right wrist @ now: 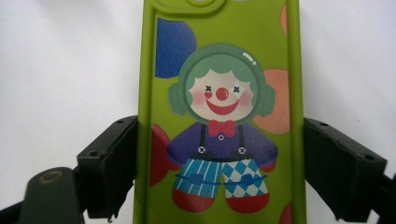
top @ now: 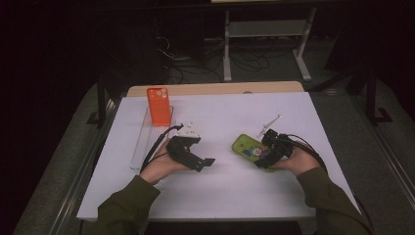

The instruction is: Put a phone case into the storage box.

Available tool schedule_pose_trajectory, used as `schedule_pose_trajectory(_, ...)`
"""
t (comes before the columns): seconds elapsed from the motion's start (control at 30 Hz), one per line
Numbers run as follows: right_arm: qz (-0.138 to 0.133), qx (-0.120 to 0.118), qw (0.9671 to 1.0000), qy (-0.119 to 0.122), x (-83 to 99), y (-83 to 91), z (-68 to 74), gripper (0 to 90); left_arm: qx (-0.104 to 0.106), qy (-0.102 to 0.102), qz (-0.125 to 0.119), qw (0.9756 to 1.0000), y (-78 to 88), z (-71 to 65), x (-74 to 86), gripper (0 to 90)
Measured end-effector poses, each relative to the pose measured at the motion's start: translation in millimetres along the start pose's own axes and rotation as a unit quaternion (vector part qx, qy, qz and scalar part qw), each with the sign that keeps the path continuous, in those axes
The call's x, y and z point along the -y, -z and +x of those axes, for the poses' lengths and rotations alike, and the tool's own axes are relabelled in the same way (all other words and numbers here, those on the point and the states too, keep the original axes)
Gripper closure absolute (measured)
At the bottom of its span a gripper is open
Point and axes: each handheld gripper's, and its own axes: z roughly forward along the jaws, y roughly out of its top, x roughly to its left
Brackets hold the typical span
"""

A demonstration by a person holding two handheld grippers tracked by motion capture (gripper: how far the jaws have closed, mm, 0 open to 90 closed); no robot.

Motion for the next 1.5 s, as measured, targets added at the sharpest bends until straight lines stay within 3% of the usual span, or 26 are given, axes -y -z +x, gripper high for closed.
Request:
schedule_pose_trajectory(0.23, -0.004, -0.014, 0.9984, 0.055, -8.0, 7.8, -3.9, 15.7, 0.012, -0.014, -0.004, 0.9998, 3.2, 1.2, -7.0, 2.5)
schedule_pose_trajectory(0.4, 0.001, -0.024, 0.9951, 0.096, -16.1, 7.5, -5.9, 15.7, 0.028, -0.038, 0.006, 0.9989, 4.5, 1.6, -12.6, 1.2)
schedule_pose_trajectory(0.7, -0.007, -0.055, 0.9845, 0.166, -35.1, 10.9, 1.0, 15.7, 0.047, -0.087, 0.017, 0.9950, 4.5, 4.0, -23.1, 0.2)
schedule_pose_trajectory(0.87, -0.010, -0.067, 0.9785, 0.195, -41.9, 12.6, 9.2, 15.7, 0.054, -0.116, 0.023, 0.9915, 2.9, 3.9, -29.3, 0.2)
schedule_pose_trajectory(1.03, -0.015, -0.087, 0.9692, 0.230, -47.3, 9.4, 23.8, 15.7, 0.069, -0.143, 0.034, 0.9867, -2.1, 0.7, -30.9, 0.3)
schedule_pose_trajectory(1.13, -0.009, -0.098, 0.9641, 0.247, -50.9, 4.9, 34.4, 15.6, 0.083, -0.147, 0.043, 0.9847, -7.2, -2.2, -29.7, 0.2)
schedule_pose_trajectory(1.17, -0.008, -0.102, 0.9625, 0.251, -52.2, 3.4, 37.7, 15.6, 0.088, -0.156, 0.051, 0.9826, -10.2, -3.6, -28.7, 0.2)
schedule_pose_trajectory(1.2, -0.008, -0.103, 0.9607, 0.258, -53.9, 2.2, 41.3, 15.6, 0.092, -0.153, 0.055, 0.9825, -12.3, -5.7, -27.5, 0.2)
schedule_pose_trajectory(1.3, -0.010, -0.107, 0.9578, 0.267, -57.4, 2.3, 48.8, 15.6, 0.099, -0.177, 0.074, 0.9764, -20.3, -9.9, -26.0, 0.2)
schedule_pose_trajectory(1.33, -0.011, -0.107, 0.9559, 0.273, -59.1, 2.8, 51.7, 15.6, 0.100, -0.174, 0.078, 0.9764, -21.8, -11.4, -25.3, 0.2)
schedule_pose_trajectory(1.37, -0.013, -0.109, 0.9554, 0.274, -59.8, 3.5, 53.8, 15.6, 0.101, -0.184, 0.081, 0.9744, -24.0, -11.9, -24.9, 0.3)
schedule_pose_trajectory(1.43, -0.017, -0.114, 0.9527, 0.281, -61.7, 4.9, 58.0, 15.5, 0.107, -0.175, 0.084, 0.9751, -27.7, -15.2, -23.0, 0.3)
schedule_pose_trajectory(1.5, -0.022, -0.115, 0.9500, 0.289, -63.2, 5.9, 61.2, 15.5, 0.109, -0.183, 0.085, 0.9732, -30.5, -15.9, -22.7, 0.3)
